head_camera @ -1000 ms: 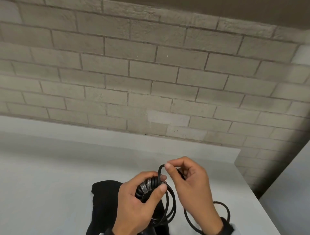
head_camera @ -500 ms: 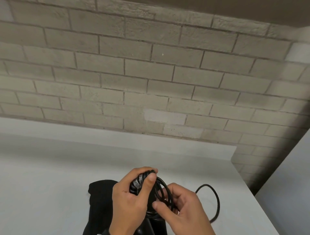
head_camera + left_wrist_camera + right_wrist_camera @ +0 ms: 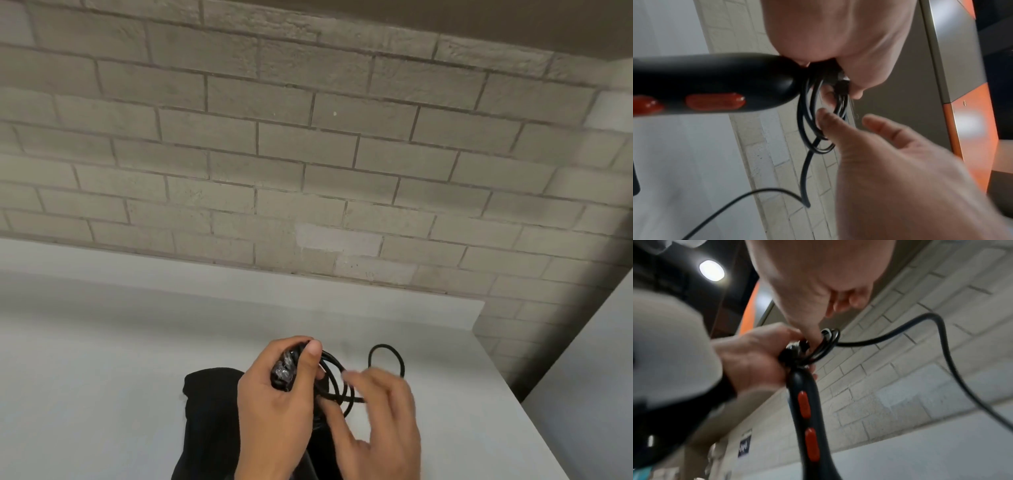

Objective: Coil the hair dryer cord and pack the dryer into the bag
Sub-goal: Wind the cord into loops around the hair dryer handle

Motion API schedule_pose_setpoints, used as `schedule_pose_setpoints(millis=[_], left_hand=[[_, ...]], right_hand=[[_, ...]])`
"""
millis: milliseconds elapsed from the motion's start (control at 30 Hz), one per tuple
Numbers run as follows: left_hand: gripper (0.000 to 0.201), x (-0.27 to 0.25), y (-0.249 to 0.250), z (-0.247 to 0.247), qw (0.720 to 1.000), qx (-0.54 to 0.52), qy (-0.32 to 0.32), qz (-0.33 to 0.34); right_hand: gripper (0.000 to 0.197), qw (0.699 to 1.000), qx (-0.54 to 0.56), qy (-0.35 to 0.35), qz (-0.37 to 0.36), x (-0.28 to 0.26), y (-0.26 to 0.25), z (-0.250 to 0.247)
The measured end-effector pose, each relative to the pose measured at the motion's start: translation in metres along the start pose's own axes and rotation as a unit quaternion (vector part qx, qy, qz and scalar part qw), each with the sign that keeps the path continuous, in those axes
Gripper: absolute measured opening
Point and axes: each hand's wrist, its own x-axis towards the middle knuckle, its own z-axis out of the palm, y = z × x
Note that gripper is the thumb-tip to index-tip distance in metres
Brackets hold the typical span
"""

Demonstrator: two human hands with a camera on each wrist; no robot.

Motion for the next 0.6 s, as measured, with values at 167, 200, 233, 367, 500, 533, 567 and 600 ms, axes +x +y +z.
schedule_pose_setpoints(millis=[167, 200, 233, 367, 500, 533, 567, 600], left_hand=[[0.012, -0.004, -0.002, 0.005, 0.999, 0.006, 0.029, 0.018], [0.01, -0.003, -0.004, 0.005, 0.999, 0.01, 0.032, 0.024], [0.009, -0.002, -0.006, 0.004, 0.999, 0.016, 0.033, 0.034], [0.017, 0.001, -0.009, -0.001, 0.995, 0.055, 0.021, 0.086], [0.018, 0.007, -0.009, -0.005, 0.988, 0.073, -0.021, 0.137], [0.019, 0.009, -0.009, -0.006, 0.986, 0.072, -0.031, 0.146], [0.019, 0.009, -0.009, -0.007, 0.985, 0.065, -0.043, 0.151], [0.017, 0.01, -0.008, -0.008, 0.985, 0.056, -0.058, 0.153]], right_hand=[[0.019, 0.999, -0.04, 0.013, -0.018, -0.01, -0.004, 0.015], [0.018, 1.0, -0.013, -0.001, 0.004, -0.009, -0.005, 0.014], [0.014, 0.999, 0.019, -0.027, 0.036, -0.008, -0.006, 0.013], [0.009, 0.923, 0.16, -0.206, 0.281, 0.014, -0.016, -0.01], [0.019, 0.759, 0.351, -0.359, 0.415, 0.05, -0.01, -0.045], [0.02, 0.717, 0.401, -0.373, 0.432, 0.057, -0.006, -0.051], [0.019, 0.676, 0.442, -0.388, 0.444, 0.061, -0.002, -0.056], [0.019, 0.642, 0.472, -0.402, 0.452, 0.066, 0.001, -0.06]])
